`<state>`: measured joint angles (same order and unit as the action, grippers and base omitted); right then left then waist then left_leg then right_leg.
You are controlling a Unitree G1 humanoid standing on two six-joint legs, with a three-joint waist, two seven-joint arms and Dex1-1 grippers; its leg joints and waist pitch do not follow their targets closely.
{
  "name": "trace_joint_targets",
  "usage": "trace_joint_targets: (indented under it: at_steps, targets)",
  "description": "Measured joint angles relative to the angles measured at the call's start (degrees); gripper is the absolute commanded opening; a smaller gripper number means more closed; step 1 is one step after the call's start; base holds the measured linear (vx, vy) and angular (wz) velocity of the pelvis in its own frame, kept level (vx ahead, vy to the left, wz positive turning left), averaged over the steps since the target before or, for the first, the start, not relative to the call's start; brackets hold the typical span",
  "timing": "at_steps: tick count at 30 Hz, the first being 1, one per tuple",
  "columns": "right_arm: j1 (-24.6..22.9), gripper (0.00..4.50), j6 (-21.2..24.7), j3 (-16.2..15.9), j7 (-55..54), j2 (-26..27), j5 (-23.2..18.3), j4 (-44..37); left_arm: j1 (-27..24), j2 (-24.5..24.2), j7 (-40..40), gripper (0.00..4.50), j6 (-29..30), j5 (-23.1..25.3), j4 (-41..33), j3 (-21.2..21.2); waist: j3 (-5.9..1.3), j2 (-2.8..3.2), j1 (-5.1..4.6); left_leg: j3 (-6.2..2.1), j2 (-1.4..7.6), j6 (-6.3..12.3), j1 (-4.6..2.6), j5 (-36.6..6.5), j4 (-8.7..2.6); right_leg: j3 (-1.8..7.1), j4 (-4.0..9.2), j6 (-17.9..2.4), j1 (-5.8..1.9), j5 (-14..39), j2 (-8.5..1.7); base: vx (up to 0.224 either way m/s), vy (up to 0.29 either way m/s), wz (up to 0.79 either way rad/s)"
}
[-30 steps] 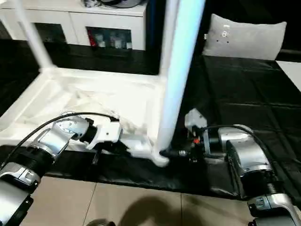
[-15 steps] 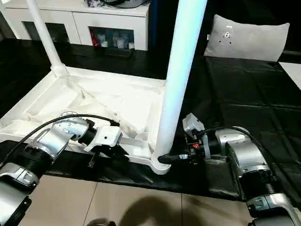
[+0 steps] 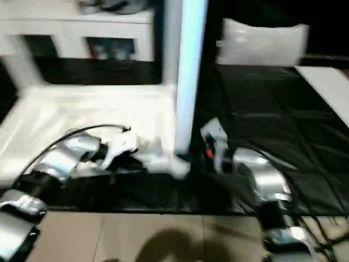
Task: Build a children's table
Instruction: Rotate leg to tighten
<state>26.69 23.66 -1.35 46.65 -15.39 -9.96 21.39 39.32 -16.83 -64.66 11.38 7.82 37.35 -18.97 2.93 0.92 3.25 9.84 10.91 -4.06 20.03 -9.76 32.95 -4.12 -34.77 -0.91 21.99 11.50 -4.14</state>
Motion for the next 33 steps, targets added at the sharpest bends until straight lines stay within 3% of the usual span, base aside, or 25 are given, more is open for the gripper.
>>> trace_joint_targets:
  at_steps: [3, 6, 9, 10, 13, 15, 22, 30, 31, 33]
  targets:
    - [0.50, 1.98, 1.00, 1.77, -8.21, 3.07, 1.03, -0.19, 0.27, 2.69, 4.79, 0.00, 2.10, 0.42, 0.00, 0.52, 0.00, 0.00, -0.41, 0.01, -0.07, 0.02, -0.03, -0.01, -0.03, 0.03, 0.02, 0.00, 0.05, -0.01, -0.04, 0.000, 0.000, 0.00]
    - [0.31, 2.64, -0.64, 2.30, -10.18, 3.86, 1.40, -0.16, 0.30, 3.70, 6.76, 0.00, 2.47, 0.59, -0.04, 1.17, -0.01, 0.02, -0.04, 0.01, -0.06, 0.02, 0.00, -0.01, -0.09, 0.03, 0.01, -0.01, 0.18, -0.22, -0.04, 0.000, 0.000, 0.00]
    - [0.07, 2.67, -1.70, 3.30, -10.85, 5.02, 1.14, -0.16, 0.32, 4.21, 6.80, 0.00, 2.42, 0.73, -0.43, 1.07, 0.01, 0.08, 0.36, 0.03, -0.09, 0.06, 0.08, -0.04, -0.18, 0.05, 0.00, -0.02, 0.26, -0.47, -0.05, 0.000, 0.000, 0.00]
    - [0.02, 3.02, -1.94, 3.32, -10.79, 4.83, 1.13, -0.32, 0.31, 4.26, 6.61, 0.00, 2.19, 0.74, -0.64, 0.94, 0.01, 0.07, 0.57, 0.03, -0.09, 0.06, 0.15, -0.04, -0.26, 0.05, 0.01, -0.04, 0.33, -0.48, -0.05, 0.000, 0.000, 0.00]
    - [-0.35, 3.10, -2.19, 3.11, -9.71, 4.26, 0.98, -1.16, 0.31, 4.25, 6.23, 0.00, 1.50, 0.75, -1.07, 0.35, 0.01, 0.08, 1.25, 0.04, -0.10, 0.05, 0.26, -0.04, -0.41, 0.04, 0.00, -0.21, 0.48, -0.56, -0.04, 0.000, 0.000, 0.00]
    - [-1.27, 3.35, -3.80, 2.71, -7.47, 2.80, 0.64, -1.58, 0.30, 4.05, 5.94, 0.00, -0.04, 0.77, -1.10, -0.18, 0.01, 0.08, 1.82, 0.05, -0.09, 0.05, 0.46, -0.04, -0.42, 0.04, 0.00, -0.21, 0.68, -0.56, -0.04, 0.000, 0.000, 0.00]
    - [-3.87, 3.95, -11.34, 0.03, 8.84, -5.47, -0.98, -1.49, 0.29, -1.09, -1.03, 0.00, -7.78, 0.90, -0.51, -2.23, -0.01, 0.21, 2.27, 0.05, -0.05, 0.06, 0.87, -0.03, -0.31, 0.00, -0.04, -0.25, 0.95, -0.59, -0.04, 0.000, 0.000, 0.00]
    - [-4.22, 3.95, -12.62, -4.12, 26.13, -14.61, -2.36, -2.82, 0.23, -4.83, -10.45, 0.00, -15.48, 0.09, -0.31, -4.62, -0.02, 0.18, 3.55, 0.05, -0.04, 0.17, 0.90, -0.10, -0.11, -0.01, -0.05, -0.28, 0.92, -0.61, -0.08, 0.000, 0.000, 0.00]
    - [-4.21, 3.67, -12.48, -4.65, 28.65, -15.44, -3.01, -2.77, 0.14, -5.45, -12.19, 0.00, -16.22, -0.27, -0.46, -4.87, -0.02, 0.18, 3.60, 0.05, -0.04, 0.18, 0.93, -0.10, -0.09, -0.02, -0.06, -0.28, 0.93, -0.61, -0.08, 0.000, 0.000, 0.00]
    - [-4.20, 3.59, -11.57, -5.53, 31.97, -16.48, -3.89, -2.75, -0.04, -6.44, -14.62, 0.00, -17.22, -0.59, -1.16, -5.62, -0.02, 0.18, 3.75, 0.05, -0.03, 0.20, 0.92, -0.11, -0.07, -0.02, -0.08, -0.28, 0.92, -0.61, -0.08, 0.000, 0.000, 0.00]
